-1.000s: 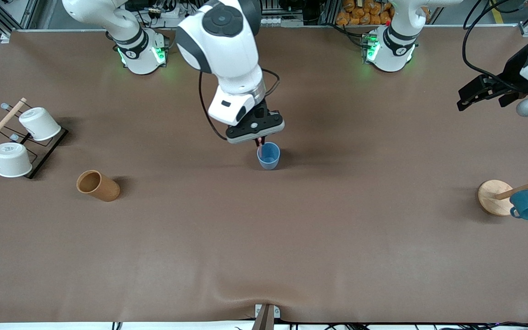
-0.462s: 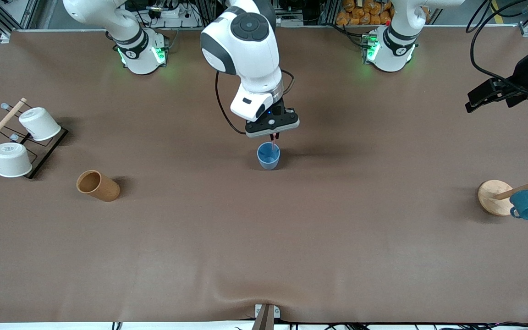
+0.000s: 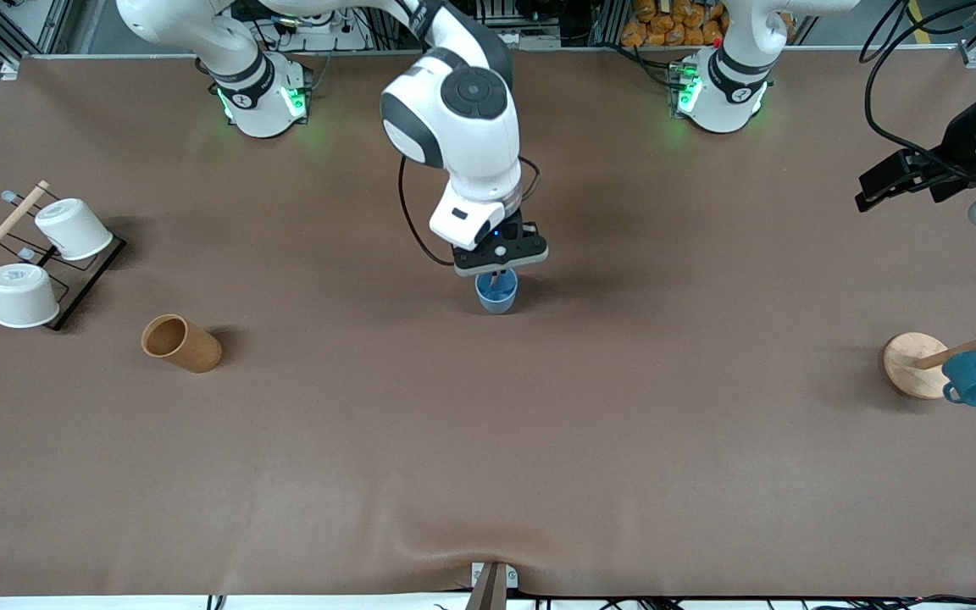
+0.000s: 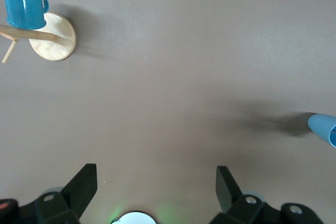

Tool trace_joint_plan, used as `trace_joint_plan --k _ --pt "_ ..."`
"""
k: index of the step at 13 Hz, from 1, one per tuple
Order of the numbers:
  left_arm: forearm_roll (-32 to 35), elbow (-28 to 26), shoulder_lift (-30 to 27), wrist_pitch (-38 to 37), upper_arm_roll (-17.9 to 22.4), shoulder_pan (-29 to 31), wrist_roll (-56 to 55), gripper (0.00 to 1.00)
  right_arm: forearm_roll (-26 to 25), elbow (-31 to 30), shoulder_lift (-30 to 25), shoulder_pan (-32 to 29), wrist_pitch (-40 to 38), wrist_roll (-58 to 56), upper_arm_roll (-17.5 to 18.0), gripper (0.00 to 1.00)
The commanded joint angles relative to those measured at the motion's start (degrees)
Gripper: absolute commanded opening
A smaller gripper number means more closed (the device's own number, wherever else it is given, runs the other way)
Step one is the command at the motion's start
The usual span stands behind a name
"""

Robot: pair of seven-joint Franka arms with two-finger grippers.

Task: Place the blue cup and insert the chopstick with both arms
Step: 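Move the pink chopstick over the blue cup with the right gripper, then lower the chopstick into the blue cup and open the right gripper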

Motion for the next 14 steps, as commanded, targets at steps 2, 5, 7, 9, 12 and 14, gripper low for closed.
trace_joint_plan --k 2,5,7,9,12,14 --pt "0.0 0.0 -0.1 0.9 0.4 -1.0 0.0 1.00 -1.2 0.3 1.3 0.0 0.5 1.6 -0.1 0.00" --pt "0.0 0.0 -0.2 0.9 -0.7 -0.8 -0.3 1.00 -1.2 0.3 2.4 0.0 1.6 1.6 -0.1 0.00" --pt "0.1 0.0 -0.2 0.9 -0.7 -0.9 -0.3 1.00 -1.2 0.3 2.7 0.1 1.6 1.6 -0.1 0.00" --pt "0.1 0.0 -0.2 0.8 -0.7 -0.8 -0.3 1.00 -1.2 0.3 3.1 0.3 1.6 1.6 -0.1 0.03" --pt "0.1 0.0 -0.4 0.5 -0.7 -0.6 -0.2 1.00 -1.2 0.3 3.2 0.3 1.5 1.6 -0.1 1.00" --pt "0.2 0.0 -0.3 0.5 -0.7 -0.7 -0.1 1.00 -1.3 0.4 2.8 0.0 1.3 1.6 -0.1 1.00"
